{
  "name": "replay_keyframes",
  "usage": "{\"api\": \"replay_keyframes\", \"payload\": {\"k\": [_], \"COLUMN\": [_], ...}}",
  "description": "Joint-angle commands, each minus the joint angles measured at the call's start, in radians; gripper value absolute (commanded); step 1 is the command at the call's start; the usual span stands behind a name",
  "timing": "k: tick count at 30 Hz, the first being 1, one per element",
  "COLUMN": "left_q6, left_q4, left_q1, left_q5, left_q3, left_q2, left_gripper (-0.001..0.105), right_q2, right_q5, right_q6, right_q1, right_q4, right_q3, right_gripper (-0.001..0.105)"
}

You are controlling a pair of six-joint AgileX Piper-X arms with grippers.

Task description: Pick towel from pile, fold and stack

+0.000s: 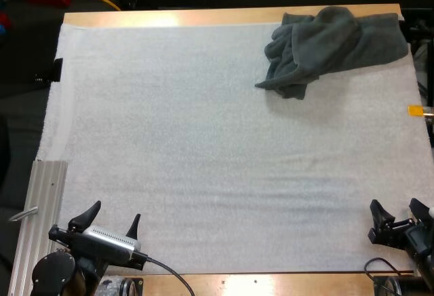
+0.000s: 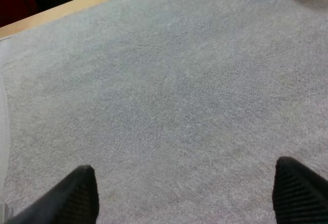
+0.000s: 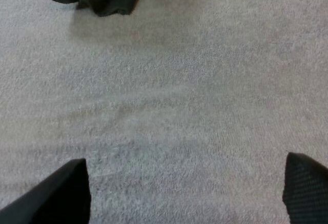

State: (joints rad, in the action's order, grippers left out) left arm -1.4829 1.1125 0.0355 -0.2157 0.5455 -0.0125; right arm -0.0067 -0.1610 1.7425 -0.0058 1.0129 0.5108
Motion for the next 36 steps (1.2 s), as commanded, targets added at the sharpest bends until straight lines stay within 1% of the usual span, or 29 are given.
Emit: {"api": "replay_keyframes", "payload": {"k": [1,17,21,24,26,30,33,36], "left_q6": [0.006,0.001,-0.012,-0.046,-0.046,-0.052,-0.059,-0.062], "left_q4": [-0.019,-0.019,-0.028,-0.042,-0.043,-0.043,-0.043,-0.045], "left_q1": [-0.001,-0.001,-0.001,-0.001,-0.001,-0.001,-0.001,-0.001], "left_q5": [-0.004,-0.013,-0.07,-0.077,-0.096,-0.139,-0.17,-0.209], "left_q3": [-0.001,-0.001,-0.001,0.008,0.021,0.064,0.091,0.117], "left_q2": [-0.137,-0.137,-0.137,-0.137,-0.131,-0.113,-0.103,-0.1], "left_gripper": [0.068,0.068,0.068,0.068,0.068,0.068,0.068,0.068], "right_q2": [-0.046,-0.043,-0.041,-0.041,-0.041,-0.017,0.027,0.072], "right_q5": [0.001,0.001,0.001,0.001,0.001,-0.001,-0.007,-0.056], "right_q6": [0.005,-0.007,-0.038,-0.042,-0.042,-0.069,-0.072,-0.072], "right_q1": [-0.003,-0.003,-0.003,-0.003,-0.003,-0.003,-0.003,-0.003], "right_q4": [-0.005,-0.005,-0.005,-0.007,-0.007,-0.007,-0.009,-0.022], "right_q3": [0.004,0.004,0.015,0.037,0.051,0.087,0.114,0.136], "right_gripper": [0.075,0.075,0.075,0.075,0.075,0.075,0.075,0.075]}}
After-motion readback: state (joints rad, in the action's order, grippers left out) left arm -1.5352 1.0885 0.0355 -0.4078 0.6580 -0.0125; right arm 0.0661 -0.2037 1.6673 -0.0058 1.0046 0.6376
